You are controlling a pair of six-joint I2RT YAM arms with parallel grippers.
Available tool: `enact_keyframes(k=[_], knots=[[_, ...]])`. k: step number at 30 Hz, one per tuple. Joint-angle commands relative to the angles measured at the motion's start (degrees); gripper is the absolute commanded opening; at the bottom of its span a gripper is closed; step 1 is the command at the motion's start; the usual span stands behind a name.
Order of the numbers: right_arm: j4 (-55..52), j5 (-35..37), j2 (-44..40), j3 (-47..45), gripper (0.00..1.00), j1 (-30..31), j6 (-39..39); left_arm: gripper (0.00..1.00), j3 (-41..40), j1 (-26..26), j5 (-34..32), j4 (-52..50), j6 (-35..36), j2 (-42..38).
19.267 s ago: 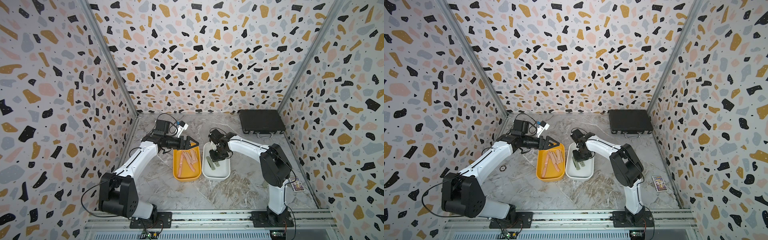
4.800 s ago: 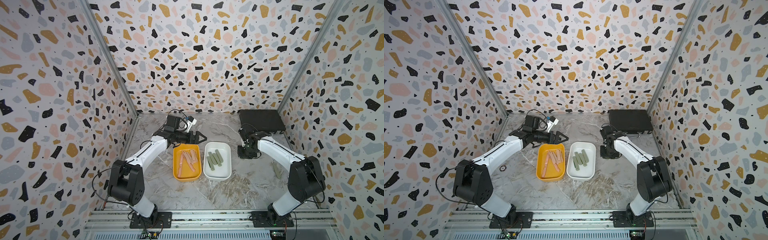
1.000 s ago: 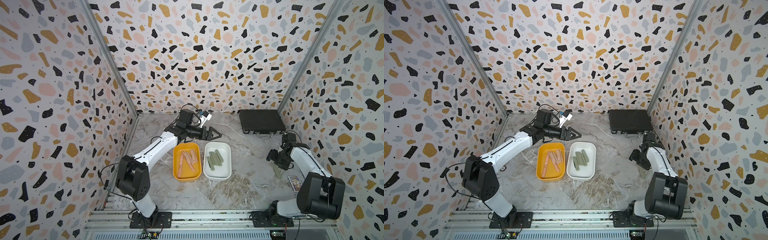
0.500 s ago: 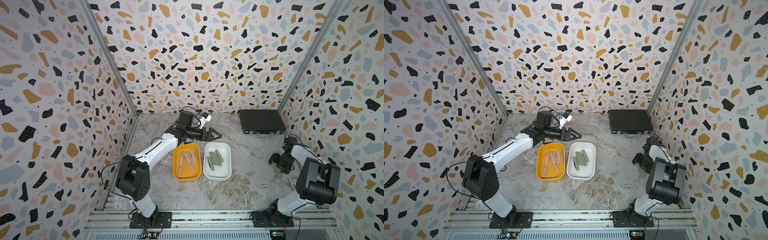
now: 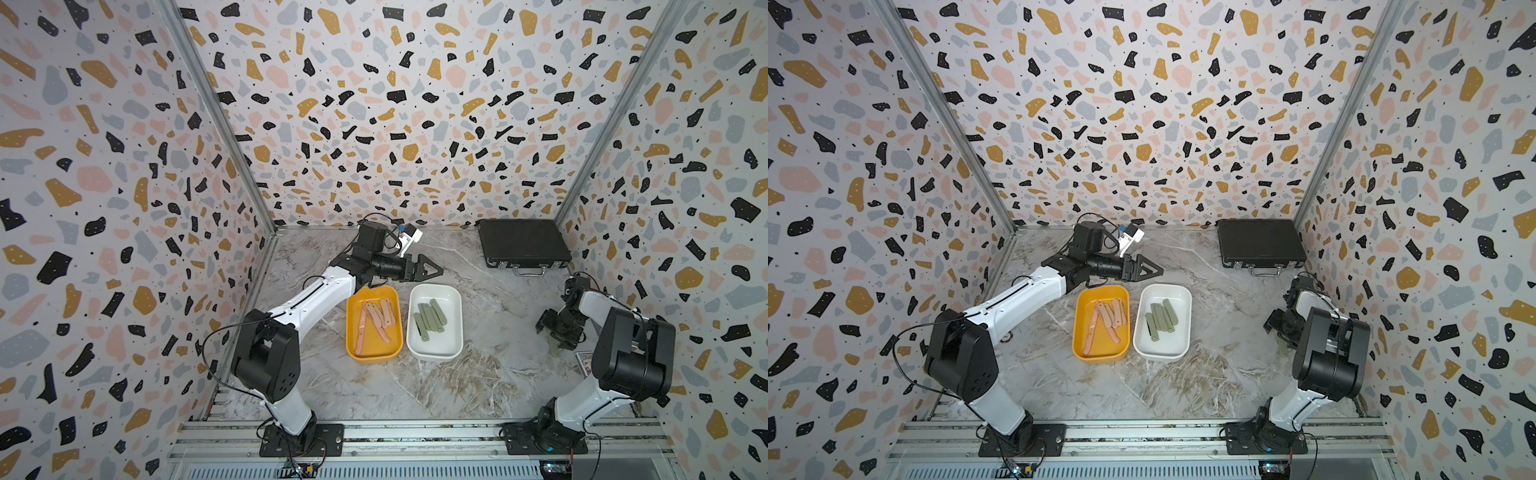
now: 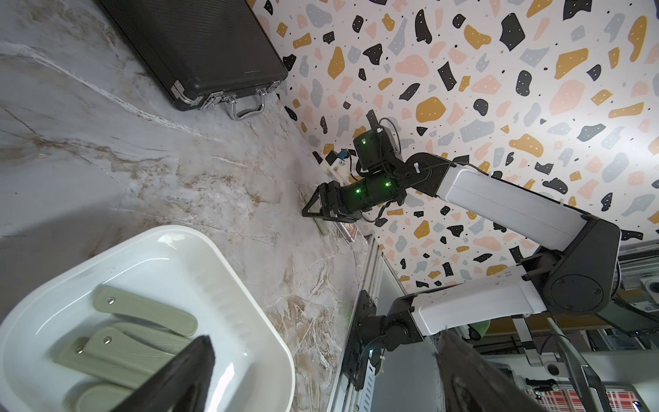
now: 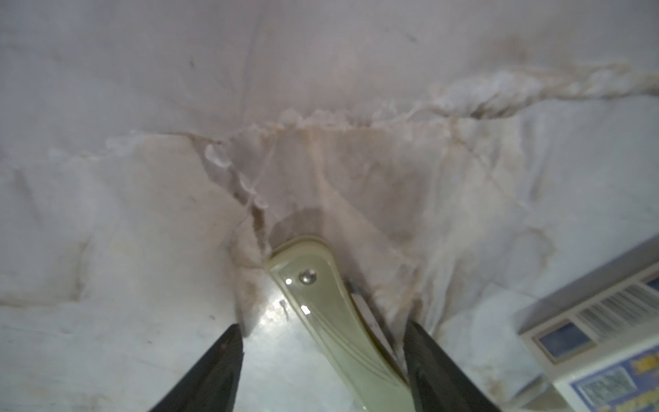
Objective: Place the fruit knives into the storage box by color
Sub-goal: Pick up the fruit knife from the center of the board.
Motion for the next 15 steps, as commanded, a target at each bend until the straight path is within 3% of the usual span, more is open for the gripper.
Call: enact_keyframes(k=[1, 15], knots=[[0.1, -0.9, -0.3, -2.2, 0.68, 0.0, 0.4, 0.97, -0.4, 0.3, 1.4, 2.5, -0.5, 0.3], [-1.1, 0.2, 1.5, -1.0, 0.3, 6.8, -1.0, 0.98, -0.7, 0.3, 1.4, 2.5, -0.5, 0.2]])
